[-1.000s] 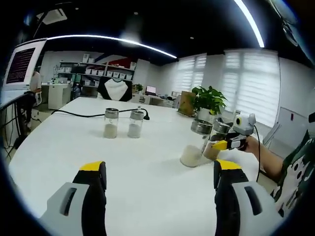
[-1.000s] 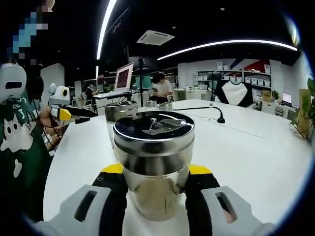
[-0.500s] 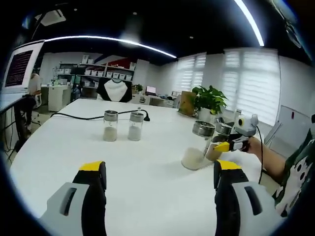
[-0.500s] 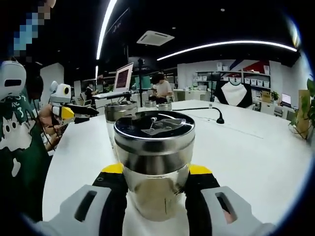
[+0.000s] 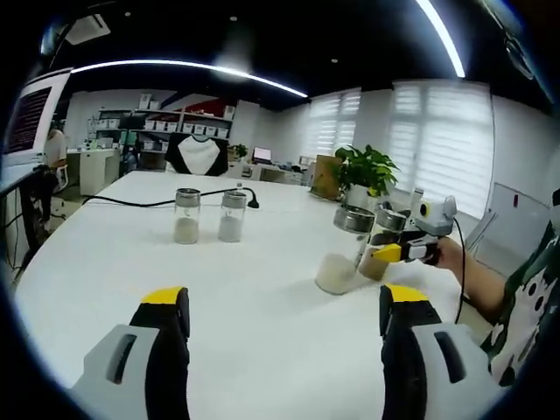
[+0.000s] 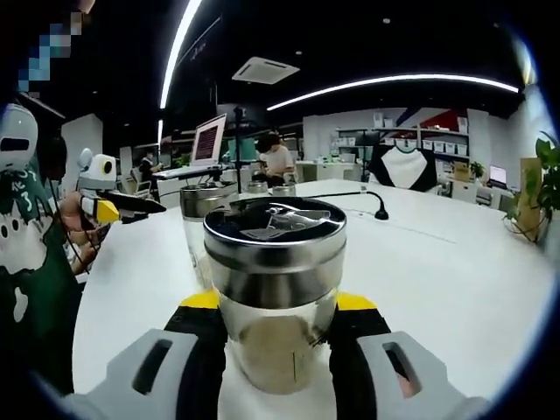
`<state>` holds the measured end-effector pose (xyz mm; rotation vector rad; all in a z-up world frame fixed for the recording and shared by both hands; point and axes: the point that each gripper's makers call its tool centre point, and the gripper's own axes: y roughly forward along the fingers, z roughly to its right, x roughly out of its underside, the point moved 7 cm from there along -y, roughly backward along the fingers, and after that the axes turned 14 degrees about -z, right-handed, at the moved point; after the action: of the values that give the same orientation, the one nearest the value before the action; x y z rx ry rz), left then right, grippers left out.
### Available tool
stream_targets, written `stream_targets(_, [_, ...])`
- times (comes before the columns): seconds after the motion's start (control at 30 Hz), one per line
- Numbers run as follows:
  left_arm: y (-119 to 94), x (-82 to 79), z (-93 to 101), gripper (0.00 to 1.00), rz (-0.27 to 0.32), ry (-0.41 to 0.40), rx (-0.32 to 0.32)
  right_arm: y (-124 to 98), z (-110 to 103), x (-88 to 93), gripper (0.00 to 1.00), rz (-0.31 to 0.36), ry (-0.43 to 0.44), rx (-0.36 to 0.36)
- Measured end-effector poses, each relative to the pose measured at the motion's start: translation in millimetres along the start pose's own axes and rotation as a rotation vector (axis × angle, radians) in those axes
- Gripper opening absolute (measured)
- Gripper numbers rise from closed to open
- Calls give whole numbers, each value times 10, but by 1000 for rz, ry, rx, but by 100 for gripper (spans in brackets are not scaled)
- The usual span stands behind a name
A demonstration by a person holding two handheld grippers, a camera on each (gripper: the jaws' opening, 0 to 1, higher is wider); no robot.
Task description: Rotate the seasoning bottle until the label or dispensing opening points toward the visible target arrow and the bottle remains upright within the marked orientation range
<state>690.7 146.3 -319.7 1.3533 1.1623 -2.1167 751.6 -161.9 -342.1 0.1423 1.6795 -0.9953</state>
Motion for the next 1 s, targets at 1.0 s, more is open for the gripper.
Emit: stream_targets(1.0, [-39, 105, -17, 94, -22, 37, -55, 4, -44, 1, 44, -9, 147, 244])
